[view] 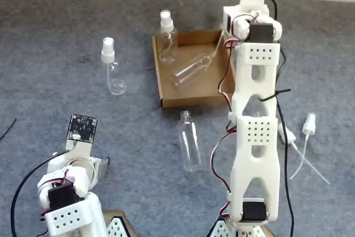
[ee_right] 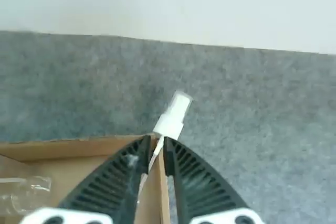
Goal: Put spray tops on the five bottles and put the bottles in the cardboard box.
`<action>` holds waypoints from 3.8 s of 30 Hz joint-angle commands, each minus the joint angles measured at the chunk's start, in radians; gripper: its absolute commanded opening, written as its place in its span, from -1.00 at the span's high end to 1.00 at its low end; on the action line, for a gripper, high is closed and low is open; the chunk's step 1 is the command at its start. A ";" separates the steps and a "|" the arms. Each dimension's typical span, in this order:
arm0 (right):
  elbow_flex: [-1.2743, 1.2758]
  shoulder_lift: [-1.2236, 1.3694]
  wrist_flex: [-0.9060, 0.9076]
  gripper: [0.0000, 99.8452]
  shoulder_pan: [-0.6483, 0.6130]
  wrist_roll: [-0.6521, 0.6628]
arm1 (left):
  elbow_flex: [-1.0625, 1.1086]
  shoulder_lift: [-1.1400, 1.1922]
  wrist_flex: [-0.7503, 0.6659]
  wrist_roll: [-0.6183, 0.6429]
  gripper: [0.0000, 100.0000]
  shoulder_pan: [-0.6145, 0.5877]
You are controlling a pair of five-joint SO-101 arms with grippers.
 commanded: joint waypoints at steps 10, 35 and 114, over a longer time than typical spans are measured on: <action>0.289 -0.081 -0.335 0.26 -0.016 0.009 | 0.022 0.001 -0.018 -0.006 0.40 0.012; 0.601 -0.090 -0.674 0.99 0.008 0.018 | 0.024 0.001 -0.018 -0.006 0.40 0.012; 0.946 -0.673 0.444 -0.11 0.348 0.537 | 0.024 0.002 -0.018 -0.006 0.40 0.012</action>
